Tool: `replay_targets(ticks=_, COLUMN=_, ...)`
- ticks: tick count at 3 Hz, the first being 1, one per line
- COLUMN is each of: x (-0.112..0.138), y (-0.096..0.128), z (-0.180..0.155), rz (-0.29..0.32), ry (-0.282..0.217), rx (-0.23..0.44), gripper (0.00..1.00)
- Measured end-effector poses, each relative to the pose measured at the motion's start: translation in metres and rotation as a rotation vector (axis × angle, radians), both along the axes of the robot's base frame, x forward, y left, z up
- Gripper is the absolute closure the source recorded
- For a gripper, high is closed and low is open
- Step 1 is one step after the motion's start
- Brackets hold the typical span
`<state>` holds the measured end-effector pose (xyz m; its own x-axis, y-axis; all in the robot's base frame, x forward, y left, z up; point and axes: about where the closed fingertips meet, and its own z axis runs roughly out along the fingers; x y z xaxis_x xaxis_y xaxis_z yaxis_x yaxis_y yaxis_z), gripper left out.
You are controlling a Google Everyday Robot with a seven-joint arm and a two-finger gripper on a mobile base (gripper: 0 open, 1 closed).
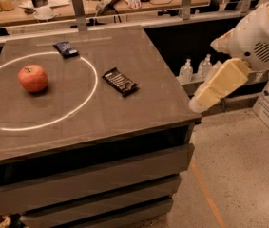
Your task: Move rxbar chocolate near apple
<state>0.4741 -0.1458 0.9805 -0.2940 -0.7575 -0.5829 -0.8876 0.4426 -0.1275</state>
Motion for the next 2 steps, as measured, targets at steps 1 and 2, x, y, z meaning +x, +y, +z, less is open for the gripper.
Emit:
replay_targets(ticks=1, x=0.0132, y=0.0634, z=-0.0198, rz=-0.002, ry=-0.052, rx=0.083, gripper=0.0)
replay_targets(ticks=2, x=0.0174, y=0.0582, z=-0.0122, rz=-0.015, ry=-0.076, rx=0.084, gripper=0.0)
